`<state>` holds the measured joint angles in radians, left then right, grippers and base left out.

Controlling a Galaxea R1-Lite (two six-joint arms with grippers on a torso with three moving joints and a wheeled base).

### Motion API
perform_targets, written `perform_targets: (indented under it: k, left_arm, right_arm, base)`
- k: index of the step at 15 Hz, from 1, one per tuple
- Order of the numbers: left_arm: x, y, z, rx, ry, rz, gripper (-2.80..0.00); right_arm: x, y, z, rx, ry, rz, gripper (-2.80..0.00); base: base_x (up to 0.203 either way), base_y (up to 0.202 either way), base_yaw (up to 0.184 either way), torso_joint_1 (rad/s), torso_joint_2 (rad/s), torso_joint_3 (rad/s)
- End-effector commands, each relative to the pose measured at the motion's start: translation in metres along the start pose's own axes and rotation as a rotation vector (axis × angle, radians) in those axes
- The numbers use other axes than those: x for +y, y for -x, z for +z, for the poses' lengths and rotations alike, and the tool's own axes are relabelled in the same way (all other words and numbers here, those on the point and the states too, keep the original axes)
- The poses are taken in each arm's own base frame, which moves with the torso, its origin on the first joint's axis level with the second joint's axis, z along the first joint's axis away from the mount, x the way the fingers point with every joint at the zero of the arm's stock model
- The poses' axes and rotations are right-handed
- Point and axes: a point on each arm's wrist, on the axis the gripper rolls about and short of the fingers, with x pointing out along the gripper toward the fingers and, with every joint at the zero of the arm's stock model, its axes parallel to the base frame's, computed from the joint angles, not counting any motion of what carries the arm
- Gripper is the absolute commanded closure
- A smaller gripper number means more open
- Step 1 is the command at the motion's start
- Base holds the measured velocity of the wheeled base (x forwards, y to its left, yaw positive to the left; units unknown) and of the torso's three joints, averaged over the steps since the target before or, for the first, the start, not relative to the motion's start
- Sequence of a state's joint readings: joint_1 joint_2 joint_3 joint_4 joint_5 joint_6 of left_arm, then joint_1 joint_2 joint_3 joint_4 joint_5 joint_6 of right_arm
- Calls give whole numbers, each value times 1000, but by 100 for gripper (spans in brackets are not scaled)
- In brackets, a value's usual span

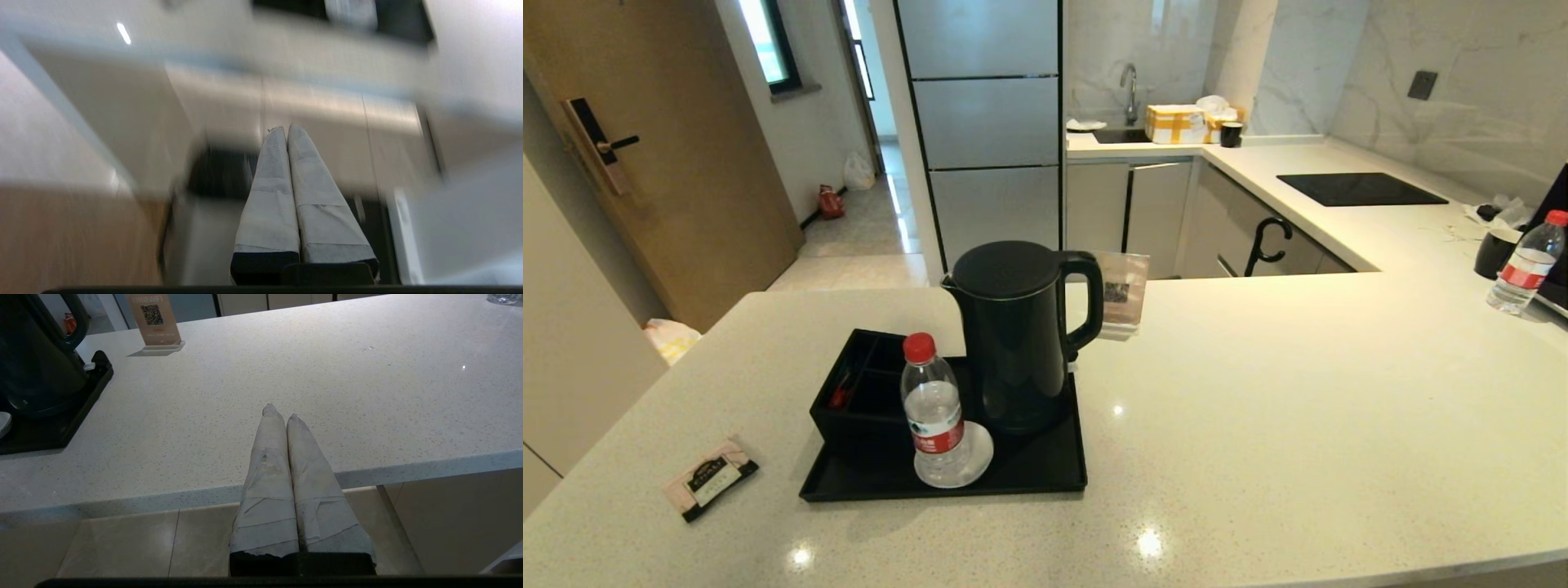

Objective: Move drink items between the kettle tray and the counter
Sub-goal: Pick up the kettle

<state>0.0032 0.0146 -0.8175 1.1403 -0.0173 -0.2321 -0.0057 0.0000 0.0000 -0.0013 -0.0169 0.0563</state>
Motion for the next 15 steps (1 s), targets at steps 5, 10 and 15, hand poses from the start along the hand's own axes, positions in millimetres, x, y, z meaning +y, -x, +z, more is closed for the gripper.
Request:
perform_targets:
  k: [5, 10, 15]
  left_arm:
    - [7, -112, -8, -414, -88, 72, 0]
    - [8, -126, -21, -405, -169, -9, 0]
    - [9, -127, -25, -360, -159, -42, 0]
  right_arm:
    - [0, 0, 0, 1, 0, 0, 0]
    - [0, 0, 0, 0, 0, 0, 0]
    - [0, 0, 0, 0, 0, 0, 0]
  base:
    - [0, 0, 0, 0, 0, 0]
    - [0, 0, 0, 0, 0, 0]
    - [0, 0, 0, 0, 0, 0]
